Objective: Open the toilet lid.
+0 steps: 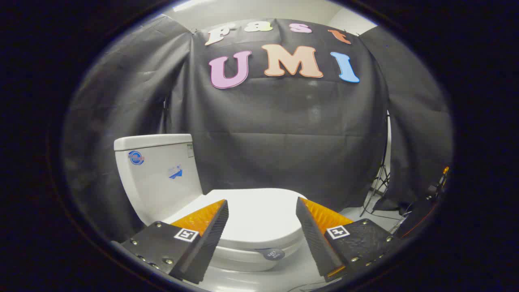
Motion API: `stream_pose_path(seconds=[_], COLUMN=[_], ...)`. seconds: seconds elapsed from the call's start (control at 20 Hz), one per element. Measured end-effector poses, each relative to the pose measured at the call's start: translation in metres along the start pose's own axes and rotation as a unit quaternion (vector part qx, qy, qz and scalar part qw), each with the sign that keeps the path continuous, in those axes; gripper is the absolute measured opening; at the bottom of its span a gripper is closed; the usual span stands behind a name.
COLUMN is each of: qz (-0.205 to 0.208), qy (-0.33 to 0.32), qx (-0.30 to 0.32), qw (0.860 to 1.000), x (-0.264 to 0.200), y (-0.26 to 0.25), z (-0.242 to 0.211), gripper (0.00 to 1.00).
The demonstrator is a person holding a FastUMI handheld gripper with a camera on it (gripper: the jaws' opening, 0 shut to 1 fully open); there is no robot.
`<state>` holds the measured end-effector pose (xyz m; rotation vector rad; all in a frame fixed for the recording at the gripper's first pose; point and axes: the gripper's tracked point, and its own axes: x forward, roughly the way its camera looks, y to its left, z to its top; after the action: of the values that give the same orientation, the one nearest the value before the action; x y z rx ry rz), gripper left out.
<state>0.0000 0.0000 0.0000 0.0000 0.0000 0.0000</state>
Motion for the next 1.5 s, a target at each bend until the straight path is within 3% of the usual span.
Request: stream_pose_path(seconds=[0.6,0.9,1.1,1.25,1.5], qz=[-0.007,-0.003,-0.004,0.005,0.008], qy=[-0.009,-0.006,0.012,0.076,0.083], qx=[0.011,-0.018,-0.010,0.009,0.022], qw=[1.000,1.000,1.000,0.997,0.996], x=[-0.018,-0.025,-0.020,-0.016,-0.006], y=[-0.025,-0.028,-0.031,-0.027,-0.028], z=[0.014,0.013,0.011,-0.005,-0.001], gripper=[0.99,0.99,0.99,0.99,0.99])
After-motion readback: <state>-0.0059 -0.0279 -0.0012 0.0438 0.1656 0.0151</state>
